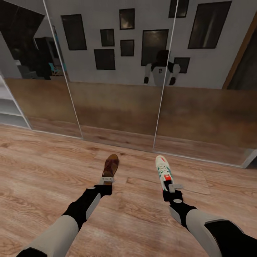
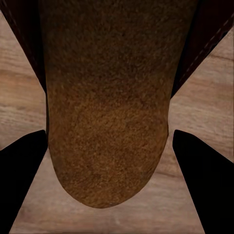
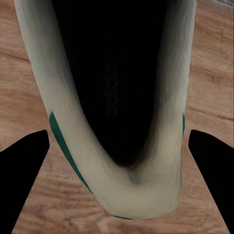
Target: Pick up the two gym shoes and the two sandals from the corridor floor and place them onto the hallstand (shoe rack) in the corridor, making sure they are on the rack and not on the floor. Arrange them so the two gym shoes are next to each other and the two sandals are next to each other.
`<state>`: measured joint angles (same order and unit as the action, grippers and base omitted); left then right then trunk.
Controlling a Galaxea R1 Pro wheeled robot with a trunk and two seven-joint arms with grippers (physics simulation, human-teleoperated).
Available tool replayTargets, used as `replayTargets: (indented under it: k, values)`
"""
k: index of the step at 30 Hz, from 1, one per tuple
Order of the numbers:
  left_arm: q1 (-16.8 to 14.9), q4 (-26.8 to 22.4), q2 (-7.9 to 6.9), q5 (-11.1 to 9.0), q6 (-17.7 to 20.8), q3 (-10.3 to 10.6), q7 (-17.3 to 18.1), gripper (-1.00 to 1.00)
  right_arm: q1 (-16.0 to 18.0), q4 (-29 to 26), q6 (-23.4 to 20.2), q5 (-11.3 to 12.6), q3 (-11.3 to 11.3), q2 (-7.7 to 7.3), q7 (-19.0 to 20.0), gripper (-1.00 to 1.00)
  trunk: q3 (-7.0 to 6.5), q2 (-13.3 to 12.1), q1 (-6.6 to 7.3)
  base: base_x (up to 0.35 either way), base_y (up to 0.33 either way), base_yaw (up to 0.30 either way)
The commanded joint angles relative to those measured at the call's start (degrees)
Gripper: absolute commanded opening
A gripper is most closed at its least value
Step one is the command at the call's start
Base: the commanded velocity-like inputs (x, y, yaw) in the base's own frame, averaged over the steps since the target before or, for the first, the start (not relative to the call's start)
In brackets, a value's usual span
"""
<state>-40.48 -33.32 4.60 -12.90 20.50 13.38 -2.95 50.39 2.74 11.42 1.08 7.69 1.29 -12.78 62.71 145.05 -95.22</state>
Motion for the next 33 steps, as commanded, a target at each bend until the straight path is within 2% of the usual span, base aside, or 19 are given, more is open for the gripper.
replayTargets:
  k: [1,13,19,28,33]
  values:
    - [-0.05,-0.07,-0.03,-0.55,0.24,0.24,-0.3,-1.0,0.09,0.25,0.35,0.07,0.47,0.04,-0.24,-1.0,0.01,0.02,0.01,0.0,0.0,0.28]
    - [-0.03,-0.07,-0.03,-0.55,0.24,0.24,-0.31,-1.0,-0.14,0.25,0.28,-0.03,0.49,0.49,-0.23,-1.0,-0.34,0.02,0.01,0.0,0.0,0.292]
    - [-0.03,-0.07,-0.03,-0.55,0.24,0.24,-0.31,-1.0,-0.28,0.25,0.27,-1.89,0.49,0.55,-0.23,-1.0,-0.36,0.02,0.01,0.0,0.0,0.3]
    - [-0.05,-0.07,-0.03,-0.55,0.24,0.24,-0.31,-1.0,-0.29,0.25,0.26,-2.46,0.49,0.55,-0.23,-1.0,-0.36,0.02,0.01,0.01,0.007,0.3]
    - [-0.06,-0.07,-0.03,-0.55,0.24,0.24,-0.31,-1.0,-0.34,0.25,0.26,-2.48,0.49,0.59,-0.23,-1.0,-0.36,0.02,0.01,0.153,0.147,0.3]
